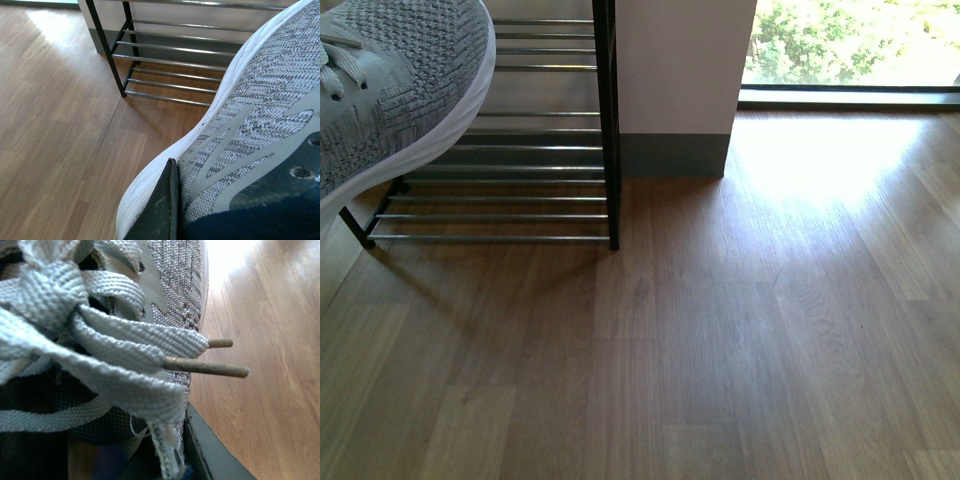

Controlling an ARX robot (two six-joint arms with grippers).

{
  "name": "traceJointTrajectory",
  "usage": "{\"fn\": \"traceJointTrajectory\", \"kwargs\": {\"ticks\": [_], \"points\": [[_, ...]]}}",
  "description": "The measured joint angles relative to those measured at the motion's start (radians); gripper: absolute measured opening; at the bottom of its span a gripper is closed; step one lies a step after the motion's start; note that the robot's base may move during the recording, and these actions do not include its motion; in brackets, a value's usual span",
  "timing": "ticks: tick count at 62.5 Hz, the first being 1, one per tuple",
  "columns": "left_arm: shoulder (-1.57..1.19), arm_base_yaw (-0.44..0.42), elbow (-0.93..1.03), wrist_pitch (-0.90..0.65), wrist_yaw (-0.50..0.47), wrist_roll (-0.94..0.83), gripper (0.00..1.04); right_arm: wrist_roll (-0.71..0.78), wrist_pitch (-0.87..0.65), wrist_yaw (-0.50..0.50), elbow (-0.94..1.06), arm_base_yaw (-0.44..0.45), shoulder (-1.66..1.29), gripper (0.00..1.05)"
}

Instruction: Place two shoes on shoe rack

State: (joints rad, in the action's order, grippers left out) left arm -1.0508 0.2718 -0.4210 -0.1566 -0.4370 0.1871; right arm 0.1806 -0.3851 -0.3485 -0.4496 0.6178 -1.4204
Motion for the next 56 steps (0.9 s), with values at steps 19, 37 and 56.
{"fn": "traceJointTrajectory", "kwargs": {"ticks": [19,37,56], "points": [[0.000,0.000,0.000,0.000,-0.003,0.000,0.02,0.000,0.000,-0.001,0.000,0.000,0.000,0.03],[0.000,0.000,0.000,0.000,-0.008,0.000,0.02,0.000,0.000,-0.007,0.000,-0.002,-0.001,0.03],[0.000,-0.004,0.000,0.000,-0.011,0.000,0.02,0.000,0.000,-0.013,0.000,-0.004,0.000,0.03]]}}
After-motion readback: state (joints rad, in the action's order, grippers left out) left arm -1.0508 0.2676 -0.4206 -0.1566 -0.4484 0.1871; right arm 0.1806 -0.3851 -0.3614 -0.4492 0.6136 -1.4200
